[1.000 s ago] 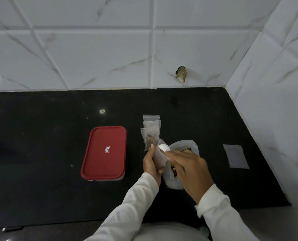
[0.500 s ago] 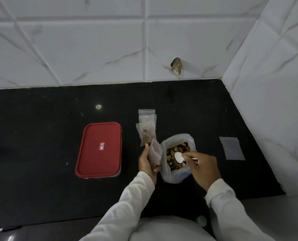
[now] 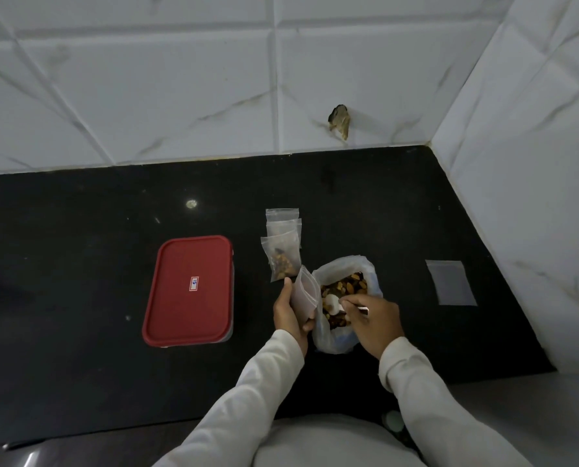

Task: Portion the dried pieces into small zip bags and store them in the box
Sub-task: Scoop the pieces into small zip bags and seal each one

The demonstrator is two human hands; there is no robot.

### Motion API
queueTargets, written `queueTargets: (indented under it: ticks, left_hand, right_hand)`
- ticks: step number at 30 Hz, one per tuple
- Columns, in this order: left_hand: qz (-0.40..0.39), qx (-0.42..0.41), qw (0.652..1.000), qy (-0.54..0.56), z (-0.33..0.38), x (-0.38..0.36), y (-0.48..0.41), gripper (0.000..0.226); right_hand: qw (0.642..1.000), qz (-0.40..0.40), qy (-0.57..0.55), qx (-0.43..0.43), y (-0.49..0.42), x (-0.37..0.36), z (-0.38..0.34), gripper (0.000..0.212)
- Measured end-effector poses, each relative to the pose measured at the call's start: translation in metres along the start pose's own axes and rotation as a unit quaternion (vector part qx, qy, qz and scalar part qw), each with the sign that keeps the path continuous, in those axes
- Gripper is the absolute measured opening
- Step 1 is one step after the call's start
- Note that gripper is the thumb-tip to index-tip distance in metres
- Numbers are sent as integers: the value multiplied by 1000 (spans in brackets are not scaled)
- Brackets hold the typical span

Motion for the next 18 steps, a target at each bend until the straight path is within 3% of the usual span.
queueTargets:
  ticks: [5, 11, 18]
  left_hand:
    - [-14, 5, 1000, -9, 1, 2, -2, 46]
    - [-46, 7, 999, -17, 1, 8, -5, 52]
    - [-77, 1, 997, -17, 2, 10, -3, 44]
  right_hand:
    - [999, 14, -13, -38, -7, -8, -6, 13]
    - [991, -31, -82, -99, -6, -5, -7, 12]
    - [978, -27, -130, -159, -6, -10, -14, 10]
Point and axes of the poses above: each hand's wrist, its own y-axis away from the middle knuckle, its own x-axis out of the back of the hand, z = x × y, the point moved 3 cm from there along -y, towards the middle knuckle, and after that the axes turned 5 degrees about x, right-handed, at the moved point
